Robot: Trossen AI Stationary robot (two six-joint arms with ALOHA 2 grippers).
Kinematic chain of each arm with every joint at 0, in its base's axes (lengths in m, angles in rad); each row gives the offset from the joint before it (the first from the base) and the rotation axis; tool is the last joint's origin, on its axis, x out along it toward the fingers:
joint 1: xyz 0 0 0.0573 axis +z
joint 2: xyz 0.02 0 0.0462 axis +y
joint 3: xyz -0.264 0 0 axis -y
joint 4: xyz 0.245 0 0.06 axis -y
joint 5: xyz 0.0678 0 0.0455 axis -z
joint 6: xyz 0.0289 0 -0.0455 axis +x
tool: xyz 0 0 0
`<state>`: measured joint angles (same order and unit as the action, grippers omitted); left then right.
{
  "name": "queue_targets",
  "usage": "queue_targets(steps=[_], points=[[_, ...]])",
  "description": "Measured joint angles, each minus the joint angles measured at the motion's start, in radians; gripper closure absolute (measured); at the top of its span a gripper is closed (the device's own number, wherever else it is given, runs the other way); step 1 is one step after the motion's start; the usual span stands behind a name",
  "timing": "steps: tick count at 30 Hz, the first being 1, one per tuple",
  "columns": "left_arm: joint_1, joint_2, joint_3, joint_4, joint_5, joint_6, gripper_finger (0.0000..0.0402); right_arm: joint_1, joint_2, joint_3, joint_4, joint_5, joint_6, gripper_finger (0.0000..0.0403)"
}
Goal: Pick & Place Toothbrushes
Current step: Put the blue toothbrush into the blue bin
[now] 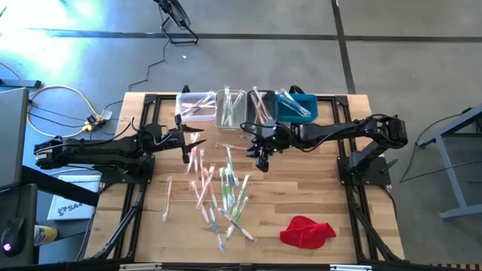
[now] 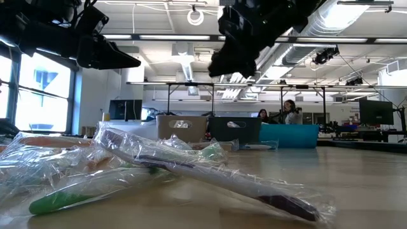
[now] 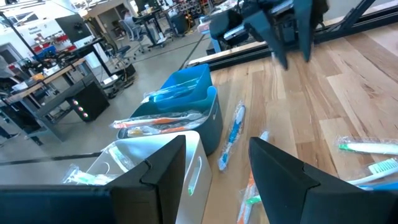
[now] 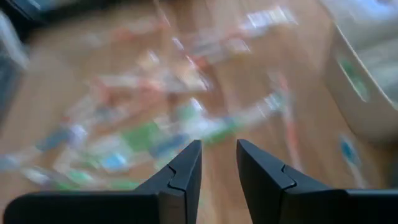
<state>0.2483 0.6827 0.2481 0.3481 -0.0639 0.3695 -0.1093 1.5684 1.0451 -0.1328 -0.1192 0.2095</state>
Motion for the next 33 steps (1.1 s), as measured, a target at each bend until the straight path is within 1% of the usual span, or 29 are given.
queue_targets(steps=[9,12,14,18,22,26,31,33], points=[[0.0,0.0,0.0,0.0,0.0,0.0,0.023,-0.005,-0.061,0.0,-0.388,0.236,-0.032,0.0309],[0.0,0.0,0.0,0.0,0.0,0.0,0.023,-0.008,-0.063,0.0,-0.497,0.284,-0.038,0.0309],[0.0,0.0,0.0,-0.001,0.0,0.0,0.023,-0.014,-0.061,-0.001,-0.563,0.301,-0.014,0.0309],[0.0,0.0,0.0,-0.001,0.0,0.0,0.023,-0.023,-0.061,0.0,-0.602,0.3,0.053,0.0309],[0.0,0.0,0.0,-0.001,0.0,0.0,0.023,-0.022,-0.061,0.0,-0.613,0.294,0.056,0.0309],[0.0,0.0,0.0,-0.002,0.0,0.0,0.023,-0.034,-0.062,-0.009,-0.623,0.248,0.057,0.0309],[0.0,0.0,0.0,-0.003,0.0,0.0,0.023,-0.051,-0.086,-0.106,-0.588,0.252,0.096,0.0309],[0.0,0.0,0.0,-0.009,0.0,0.0,0.023,-0.061,-0.112,-0.173,-0.506,0.246,0.121,0.0309]])
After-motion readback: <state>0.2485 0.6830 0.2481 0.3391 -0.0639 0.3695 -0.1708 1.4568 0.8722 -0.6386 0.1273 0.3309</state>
